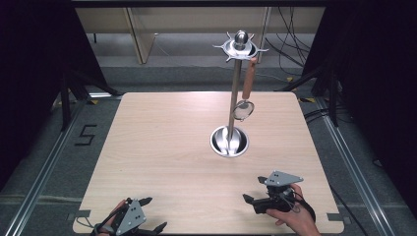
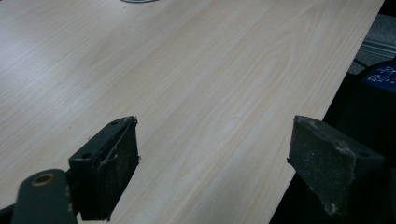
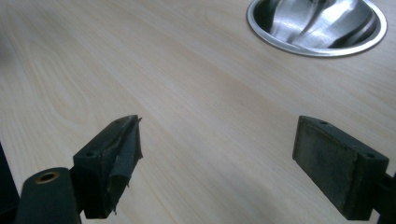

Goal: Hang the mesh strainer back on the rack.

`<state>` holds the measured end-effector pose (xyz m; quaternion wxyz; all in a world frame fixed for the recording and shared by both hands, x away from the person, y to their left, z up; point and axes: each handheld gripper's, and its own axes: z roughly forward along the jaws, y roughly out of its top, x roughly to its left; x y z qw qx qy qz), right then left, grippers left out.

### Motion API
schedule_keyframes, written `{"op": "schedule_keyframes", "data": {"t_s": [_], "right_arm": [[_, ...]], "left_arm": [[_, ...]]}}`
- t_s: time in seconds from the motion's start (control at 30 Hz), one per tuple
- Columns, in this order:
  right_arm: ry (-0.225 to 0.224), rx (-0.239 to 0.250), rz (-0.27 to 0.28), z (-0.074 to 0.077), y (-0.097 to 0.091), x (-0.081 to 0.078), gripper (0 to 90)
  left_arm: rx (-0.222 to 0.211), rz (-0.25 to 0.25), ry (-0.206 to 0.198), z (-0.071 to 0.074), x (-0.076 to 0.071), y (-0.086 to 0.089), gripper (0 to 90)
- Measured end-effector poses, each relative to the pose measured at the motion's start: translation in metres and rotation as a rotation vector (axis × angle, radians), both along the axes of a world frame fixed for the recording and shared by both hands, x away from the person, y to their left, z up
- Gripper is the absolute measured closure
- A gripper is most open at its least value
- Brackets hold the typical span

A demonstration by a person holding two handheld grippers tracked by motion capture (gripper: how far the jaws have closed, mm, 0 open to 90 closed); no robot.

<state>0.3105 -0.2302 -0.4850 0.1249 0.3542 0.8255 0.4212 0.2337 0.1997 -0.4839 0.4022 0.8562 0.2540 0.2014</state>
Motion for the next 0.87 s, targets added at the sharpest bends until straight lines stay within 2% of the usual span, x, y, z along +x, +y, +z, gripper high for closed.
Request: {"op": "schedule_keyframes", "data": {"t_s": [0.03,0.1,0.13,0.17,0.2,0.23,0.27,0.3,0.37,0.4,0.43,0.47,0.5,0.63,0.7,0.73,0.77,0.83,0.87], "right_arm": [[0.002,0.006,-0.003,0.000,-0.001,0.000,16.3],[0.008,0.009,-0.017,0.000,-0.003,-0.002,16.3],[0.011,0.016,-0.017,0.000,-0.003,-0.004,16.3],[0.023,0.026,-0.029,0.000,-0.003,-0.006,16.3],[0.016,0.020,-0.028,0.000,-0.005,-0.005,16.3],[0.005,0.017,-0.018,0.000,-0.006,-0.005,16.3],[0.006,0.017,-0.019,0.000,-0.007,-0.006,16.3],[0.008,0.012,-0.019,0.000,-0.007,-0.007,16.3],[0.022,0.014,-0.002,-0.002,-0.008,-0.007,16.3],[0.040,0.010,-0.010,-0.002,-0.007,-0.009,16.4],[0.037,0.002,-0.002,-0.003,-0.008,-0.009,16.4],[0.028,-0.006,-0.001,-0.004,-0.009,-0.009,16.4],[0.027,-0.003,-0.002,-0.004,-0.009,-0.009,16.4],[0.028,-0.007,0.004,-0.005,-0.009,-0.010,16.4],[0.030,-0.017,0.003,-0.005,-0.008,-0.010,16.4],[0.043,-0.015,-0.003,-0.005,-0.007,-0.012,16.4],[0.023,-0.026,0.009,-0.005,-0.007,-0.010,16.5],[0.039,-0.016,0.000,-0.005,-0.006,-0.012,16.7],[0.021,-0.021,0.013,-0.006,-0.007,-0.010,16.7]], "left_arm": [[-0.017,-0.002,-0.009,0.000,0.000,-0.001,15.4],[-0.014,0.002,-0.010,0.000,0.000,0.000,15.4],[-0.034,0.004,0.002,0.000,-0.001,-0.001,15.4],[-0.041,0.010,-0.005,-0.001,-0.001,-0.001,15.4],[-0.052,0.014,-0.008,-0.002,-0.001,-0.002,15.4],[-0.036,0.010,-0.012,-0.001,-0.001,-0.001,15.4],[-0.051,0.015,-0.009,-0.002,-0.001,-0.002,15.3],[-0.010,0.005,-0.014,0.000,0.000,0.000,15.4],[0.001,-0.001,-0.017,0.000,0.000,0.000,15.4],[-0.013,0.005,-0.015,0.000,0.000,0.000,15.4],[-0.014,0.007,-0.015,0.000,0.000,0.000,15.4],[-0.040,0.016,-0.012,-0.001,-0.001,-0.001,15.4],[-0.012,0.003,-0.015,0.000,0.000,0.001,15.4],[-0.024,0.008,-0.006,0.001,-0.001,0.000,15.4],[-0.037,0.014,-0.018,0.000,-0.001,0.000,15.4],[-0.005,-0.003,-0.016,0.002,0.000,0.002,15.4],[-0.006,0.001,-0.009,0.001,0.000,0.001,15.3],[-0.004,0.004,-0.006,0.001,0.000,0.001,15.4],[-0.006,0.005,-0.003,0.001,0.000,0.001,15.4]]}}
